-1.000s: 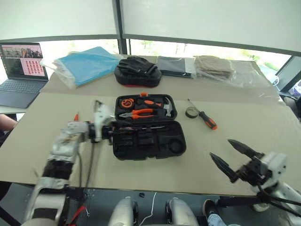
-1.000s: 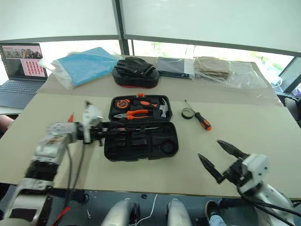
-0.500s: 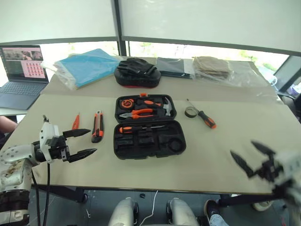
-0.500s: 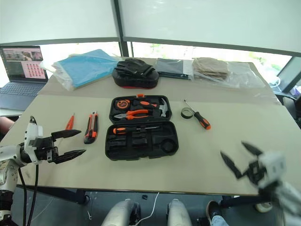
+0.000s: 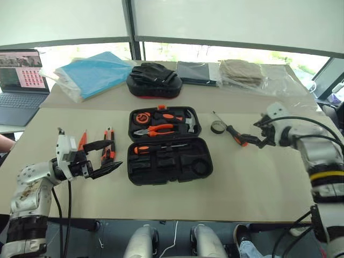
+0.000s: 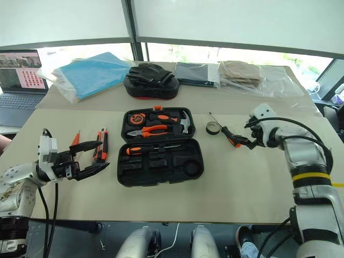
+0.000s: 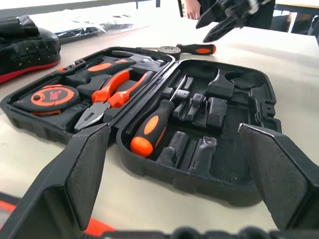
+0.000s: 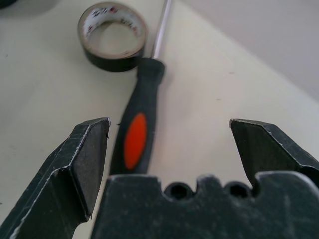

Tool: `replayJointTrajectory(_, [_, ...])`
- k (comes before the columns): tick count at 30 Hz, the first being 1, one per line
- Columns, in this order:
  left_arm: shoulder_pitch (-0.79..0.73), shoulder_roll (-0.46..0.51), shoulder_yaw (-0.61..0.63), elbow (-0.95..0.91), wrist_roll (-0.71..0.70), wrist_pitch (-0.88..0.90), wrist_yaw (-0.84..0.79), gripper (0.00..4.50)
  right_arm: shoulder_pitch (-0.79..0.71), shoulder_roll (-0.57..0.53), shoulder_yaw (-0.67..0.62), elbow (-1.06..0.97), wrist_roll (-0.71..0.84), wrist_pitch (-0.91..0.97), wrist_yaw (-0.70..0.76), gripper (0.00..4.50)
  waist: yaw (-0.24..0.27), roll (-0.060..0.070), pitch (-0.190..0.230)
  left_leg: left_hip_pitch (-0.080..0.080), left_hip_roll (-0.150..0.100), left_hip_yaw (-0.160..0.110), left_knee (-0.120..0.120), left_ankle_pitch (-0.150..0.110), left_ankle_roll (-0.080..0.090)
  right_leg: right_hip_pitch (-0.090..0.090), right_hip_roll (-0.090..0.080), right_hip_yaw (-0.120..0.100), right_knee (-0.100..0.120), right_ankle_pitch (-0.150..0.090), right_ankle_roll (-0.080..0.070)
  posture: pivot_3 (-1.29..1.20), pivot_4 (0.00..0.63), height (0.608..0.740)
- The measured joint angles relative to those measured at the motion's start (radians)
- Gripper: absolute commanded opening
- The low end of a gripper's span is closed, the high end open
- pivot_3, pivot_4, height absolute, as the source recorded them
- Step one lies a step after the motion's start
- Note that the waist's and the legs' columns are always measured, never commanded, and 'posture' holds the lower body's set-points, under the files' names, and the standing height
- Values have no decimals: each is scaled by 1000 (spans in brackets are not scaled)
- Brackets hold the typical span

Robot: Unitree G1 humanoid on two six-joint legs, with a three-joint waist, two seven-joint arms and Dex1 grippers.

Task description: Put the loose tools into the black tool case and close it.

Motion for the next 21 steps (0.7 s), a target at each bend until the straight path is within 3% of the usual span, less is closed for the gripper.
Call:
replayJointTrajectory(1, [2,4,5,-3,-2,0,1,4435,-14,9,13,26,-17,-2,2,4500,1,0,0,0,0,0,0,0,0,0,0,0,-1,0,0,0,150,740])
replayJointTrajectory(4, [22,18,25,-6,-4,0,5,4500,-59,37,30,112,-48,-26,6,3826,-1,0,0,0,0,1,1,0,0,1,-1,0,-1,1,1,0,150,740])
replayJointTrajectory(12, [39,28,33,-15,-7,1,5,4500,-123,87,18,239,-76,-95,-24,1051,-4,0,0,1,0,1,1,0,0,0,-1,0,1,1,1,0,150,740])
replayJointTrajectory(17, [60,28,34,-45,-22,7,-2,4500,-85,50,-31,190,-71,-135,-24,990,-2,1,1,1,0,1,0,0,0,0,-1,0,0,1,1,0,150,740])
replayJointTrajectory(21, [98,29,37,-96,-42,12,-11,4500,-12,-15,-96,19,-22,-293,53,990,-4,3,2,1,0,2,0,0,0,0,-1,0,0,1,1,0,150,740])
